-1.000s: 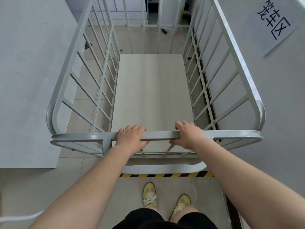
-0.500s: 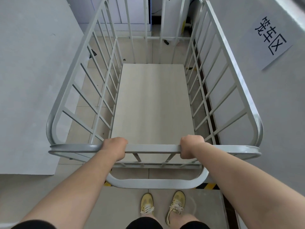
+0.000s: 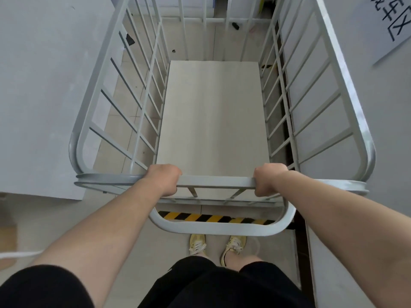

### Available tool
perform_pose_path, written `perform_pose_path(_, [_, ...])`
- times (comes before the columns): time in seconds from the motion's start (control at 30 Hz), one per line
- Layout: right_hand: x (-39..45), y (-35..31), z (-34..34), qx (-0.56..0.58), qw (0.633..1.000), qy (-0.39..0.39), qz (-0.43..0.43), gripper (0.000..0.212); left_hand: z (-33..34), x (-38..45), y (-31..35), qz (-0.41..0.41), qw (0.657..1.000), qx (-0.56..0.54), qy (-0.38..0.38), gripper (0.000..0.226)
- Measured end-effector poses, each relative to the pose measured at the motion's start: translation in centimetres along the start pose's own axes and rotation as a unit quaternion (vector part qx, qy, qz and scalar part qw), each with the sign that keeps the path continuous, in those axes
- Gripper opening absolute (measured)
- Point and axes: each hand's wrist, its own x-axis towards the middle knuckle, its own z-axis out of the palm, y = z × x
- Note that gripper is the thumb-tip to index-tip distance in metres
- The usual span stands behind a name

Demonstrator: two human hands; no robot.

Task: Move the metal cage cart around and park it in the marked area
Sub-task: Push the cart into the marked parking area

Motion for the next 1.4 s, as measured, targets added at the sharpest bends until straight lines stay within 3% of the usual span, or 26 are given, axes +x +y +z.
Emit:
perform_pose_path(0.7, [-1.5,-1.2,3.0,0.024,0.996,0.062,0.059,0.012,2.6,-1.3,0.4,0.020,0.999,-0.017,0.047,0.016])
perform_pose_path(0.77, [-1.6,-0.3,2.7,0.073,0.996,0.039,0.046,0.019,2.6,-1.3,0.5,0.020,0.998,-0.022,0.054,0.014])
perform_pose_path(0.87, [-2.1,3.0,2.0,0.209,0.976,-0.042,0.036,0.048,2.7,-1.4,0.8,0.018,0.996,-0.039,0.078,0.006])
perform_pose_path(0.93, [-2.8,5.5,2.2,0.252,0.962,-0.061,0.083,0.069,2.6,-1.3,1.6,0.030,0.993,-0.057,0.098,0.012])
perform_pose_path(1.0, [-2.9,7.6,3.4,0.322,0.931,-0.044,0.164,0.075,2.4,-0.8,3.4,0.063,0.989,-0.072,0.112,0.024])
perform_pose_path(1.1, [-2.5,8.7,4.7,0.327,0.925,-0.010,0.193,0.068,1.9,0.1,6.9,0.090,0.987,-0.076,0.106,0.023])
perform_pose_path(1.23, [-2.9,9.9,5.8,0.294,0.931,-0.067,0.204,0.067,1.3,0.4,7.8,0.095,0.991,-0.028,0.088,0.017])
perform_pose_path(1.4, [-3.3,10.3,6.6,0.284,0.941,-0.009,0.182,0.050,1.2,0.2,7.5,0.101,0.992,-0.025,0.069,0.013])
